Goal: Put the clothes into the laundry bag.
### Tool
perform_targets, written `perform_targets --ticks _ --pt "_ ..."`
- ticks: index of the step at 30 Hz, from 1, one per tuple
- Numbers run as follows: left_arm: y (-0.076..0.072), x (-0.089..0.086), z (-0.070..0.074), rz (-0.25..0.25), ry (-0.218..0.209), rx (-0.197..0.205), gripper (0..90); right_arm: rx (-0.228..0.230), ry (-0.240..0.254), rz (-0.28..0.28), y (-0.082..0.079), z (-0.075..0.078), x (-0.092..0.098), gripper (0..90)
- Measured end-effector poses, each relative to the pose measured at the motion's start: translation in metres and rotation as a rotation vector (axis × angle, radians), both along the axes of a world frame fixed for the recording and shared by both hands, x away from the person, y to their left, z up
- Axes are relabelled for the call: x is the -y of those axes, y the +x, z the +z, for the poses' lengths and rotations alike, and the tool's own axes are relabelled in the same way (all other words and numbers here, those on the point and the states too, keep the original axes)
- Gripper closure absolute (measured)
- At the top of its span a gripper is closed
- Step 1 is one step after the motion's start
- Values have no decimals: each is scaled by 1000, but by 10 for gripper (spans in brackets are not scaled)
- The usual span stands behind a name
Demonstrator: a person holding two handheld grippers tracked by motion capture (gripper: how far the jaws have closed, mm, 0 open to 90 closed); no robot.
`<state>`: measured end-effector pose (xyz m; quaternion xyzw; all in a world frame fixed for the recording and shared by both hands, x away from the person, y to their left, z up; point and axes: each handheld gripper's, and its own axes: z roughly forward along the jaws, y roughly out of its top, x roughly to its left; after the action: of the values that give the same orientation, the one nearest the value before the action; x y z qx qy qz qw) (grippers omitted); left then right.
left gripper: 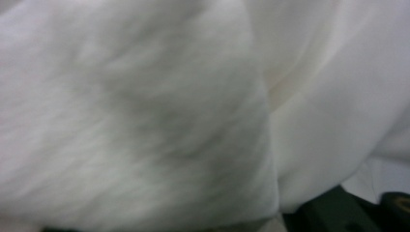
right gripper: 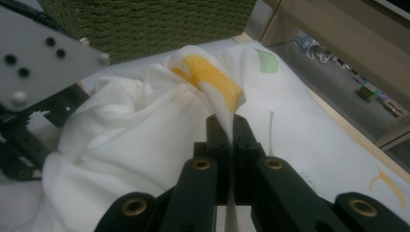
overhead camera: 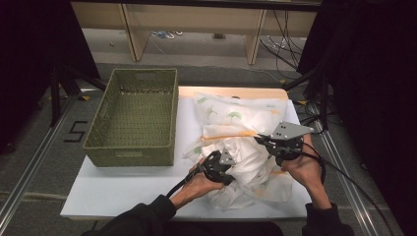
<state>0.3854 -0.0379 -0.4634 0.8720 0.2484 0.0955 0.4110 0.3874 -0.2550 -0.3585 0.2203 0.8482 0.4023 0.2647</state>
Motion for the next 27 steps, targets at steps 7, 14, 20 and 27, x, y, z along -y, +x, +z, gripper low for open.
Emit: perform_targets --ticks 7,14,20,27 --pt "13 13 15 36 -43 44 786 3 7 10 -3 3 0 898" --pt "42 25 40 126 -146 88 801 26 18 13 -9 13 1 898" --pt "80 34 11 247 -138 121 765 5 12 -11 -4 8 9 898" --pt "60 19 14 180 -83 55 362 -20 -6 -19 2 -2 11 898"
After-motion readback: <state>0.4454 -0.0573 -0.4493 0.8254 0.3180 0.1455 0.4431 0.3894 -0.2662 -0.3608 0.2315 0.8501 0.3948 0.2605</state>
